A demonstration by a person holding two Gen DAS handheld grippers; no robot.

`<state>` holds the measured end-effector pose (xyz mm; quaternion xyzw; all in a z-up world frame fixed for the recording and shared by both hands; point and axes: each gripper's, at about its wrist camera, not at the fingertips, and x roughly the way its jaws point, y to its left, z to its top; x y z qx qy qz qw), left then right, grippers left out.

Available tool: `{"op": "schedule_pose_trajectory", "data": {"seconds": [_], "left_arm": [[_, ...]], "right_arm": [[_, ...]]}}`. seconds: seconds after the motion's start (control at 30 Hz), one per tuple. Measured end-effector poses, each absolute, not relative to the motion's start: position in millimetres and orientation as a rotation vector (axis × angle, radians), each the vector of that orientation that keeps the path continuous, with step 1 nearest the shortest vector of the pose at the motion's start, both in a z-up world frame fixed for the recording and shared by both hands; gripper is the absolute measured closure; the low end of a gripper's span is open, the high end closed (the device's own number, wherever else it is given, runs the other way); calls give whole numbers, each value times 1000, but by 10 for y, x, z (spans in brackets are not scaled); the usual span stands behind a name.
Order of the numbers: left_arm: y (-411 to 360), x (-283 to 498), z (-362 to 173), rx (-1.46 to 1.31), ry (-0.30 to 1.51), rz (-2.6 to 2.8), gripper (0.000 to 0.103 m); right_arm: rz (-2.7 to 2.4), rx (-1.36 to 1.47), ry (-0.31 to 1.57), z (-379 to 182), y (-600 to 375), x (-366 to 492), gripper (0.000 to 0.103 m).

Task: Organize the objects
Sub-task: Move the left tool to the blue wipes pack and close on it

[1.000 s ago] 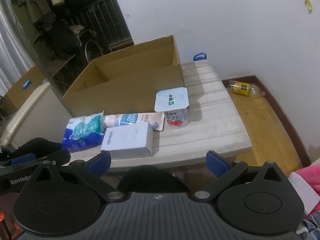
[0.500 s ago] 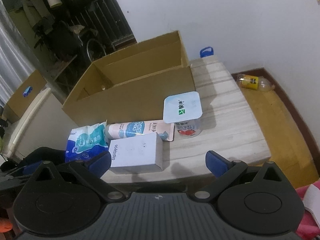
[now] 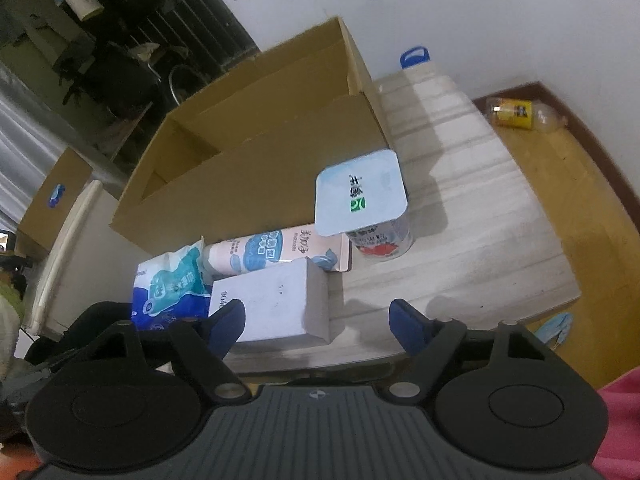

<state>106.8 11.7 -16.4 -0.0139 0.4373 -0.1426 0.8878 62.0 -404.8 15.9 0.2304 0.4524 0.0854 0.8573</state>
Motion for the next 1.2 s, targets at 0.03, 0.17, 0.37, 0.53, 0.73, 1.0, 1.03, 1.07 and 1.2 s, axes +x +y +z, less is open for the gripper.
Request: {"op": "schedule_pose_trajectory", "data": {"seconds": [0.03,0.17,0.37,0.53,0.73,1.0,1.03,1.07,1.2], "left_arm": [[105,1097,-197,-28,921,-317,22],[41,1178,-283,-5,935,-347,30],[269,1223,-204,-41,866,-219,29],[491,1293,-129,38,788,-84,23],[867,1549,-328,-156,844,-79,23],[978,1734,-582,-285,873,-193,33],[993,1709,-606,-283,859,-203,34],[1004,1686,-624,-284,846,-218,37],[1097,1628,-629,-299,841,-268,50]], "right_arm": [[185,505,964,121,-4055,651,21],[188,536,993,22,-4042,774,21],[221,529,1002,59,-3924,865,21],[283,477,1021,129,-3656,1046,24],[343,445,1014,256,-3387,1243,30],[379,319,1031,262,-3060,1454,36],[381,309,1048,227,-3028,1502,40],[385,305,1057,200,-3008,1536,42],[409,277,1079,144,-2935,1617,43]]}}
